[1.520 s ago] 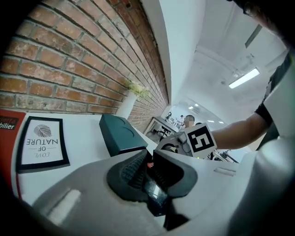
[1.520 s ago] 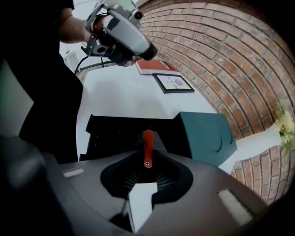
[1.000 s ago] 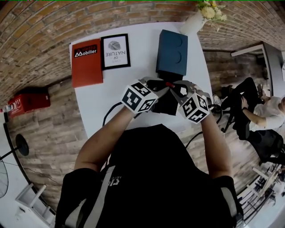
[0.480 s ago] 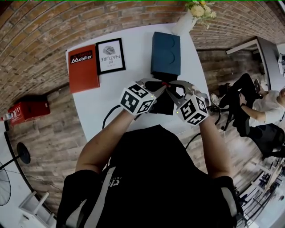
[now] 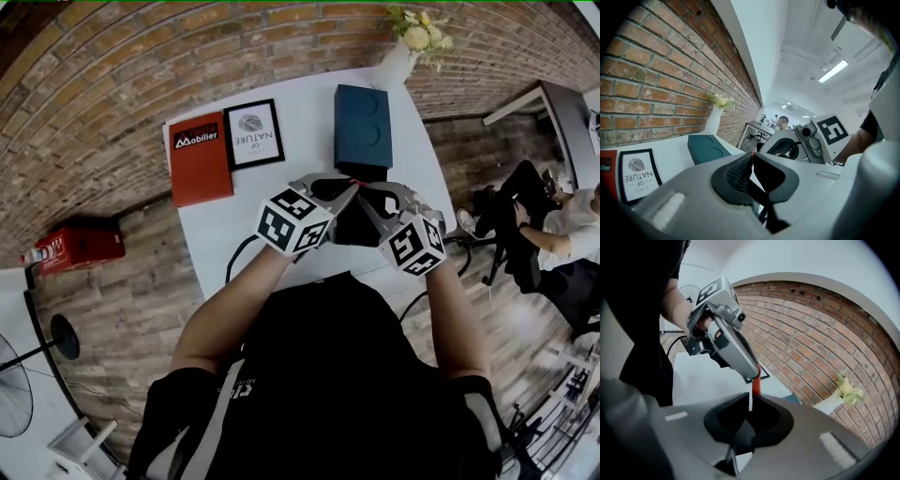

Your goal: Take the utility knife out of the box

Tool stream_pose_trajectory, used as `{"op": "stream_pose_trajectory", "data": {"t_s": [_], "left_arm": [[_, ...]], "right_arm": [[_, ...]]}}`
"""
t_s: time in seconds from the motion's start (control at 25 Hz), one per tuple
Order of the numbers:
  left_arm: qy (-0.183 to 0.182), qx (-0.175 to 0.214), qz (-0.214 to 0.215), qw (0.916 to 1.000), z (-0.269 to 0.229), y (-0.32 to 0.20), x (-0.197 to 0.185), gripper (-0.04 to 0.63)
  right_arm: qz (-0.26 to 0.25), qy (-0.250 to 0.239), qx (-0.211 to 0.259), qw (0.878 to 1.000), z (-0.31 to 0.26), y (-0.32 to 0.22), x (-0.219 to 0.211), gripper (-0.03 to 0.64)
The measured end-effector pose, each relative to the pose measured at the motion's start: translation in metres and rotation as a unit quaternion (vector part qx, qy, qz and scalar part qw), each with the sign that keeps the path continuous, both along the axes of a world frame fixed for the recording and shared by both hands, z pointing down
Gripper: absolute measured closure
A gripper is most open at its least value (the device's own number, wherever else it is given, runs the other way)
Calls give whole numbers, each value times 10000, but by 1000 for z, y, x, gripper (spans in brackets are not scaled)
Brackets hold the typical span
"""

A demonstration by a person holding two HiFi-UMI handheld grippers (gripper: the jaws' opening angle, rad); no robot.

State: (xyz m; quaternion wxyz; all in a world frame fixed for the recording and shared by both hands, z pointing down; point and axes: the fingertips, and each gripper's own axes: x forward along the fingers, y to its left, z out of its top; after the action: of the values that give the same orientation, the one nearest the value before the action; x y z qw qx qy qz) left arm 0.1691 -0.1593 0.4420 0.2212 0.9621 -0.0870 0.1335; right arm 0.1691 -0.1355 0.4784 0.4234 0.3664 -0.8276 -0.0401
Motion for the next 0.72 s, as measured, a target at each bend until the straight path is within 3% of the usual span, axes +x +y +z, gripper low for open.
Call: {"op": "stream_pose_trajectory", "data": {"t_s": [0.44, 0.72], "left_arm": [[169, 462, -31, 9988, -39, 1, -40, 578], [223, 651, -351, 9970, -57, 1, -38, 578]], "right_arm": [[1127, -1261, 349, 9850, -43, 17, 6, 597], [1596, -2304, 500, 9586, -67, 31, 42, 617]]}}
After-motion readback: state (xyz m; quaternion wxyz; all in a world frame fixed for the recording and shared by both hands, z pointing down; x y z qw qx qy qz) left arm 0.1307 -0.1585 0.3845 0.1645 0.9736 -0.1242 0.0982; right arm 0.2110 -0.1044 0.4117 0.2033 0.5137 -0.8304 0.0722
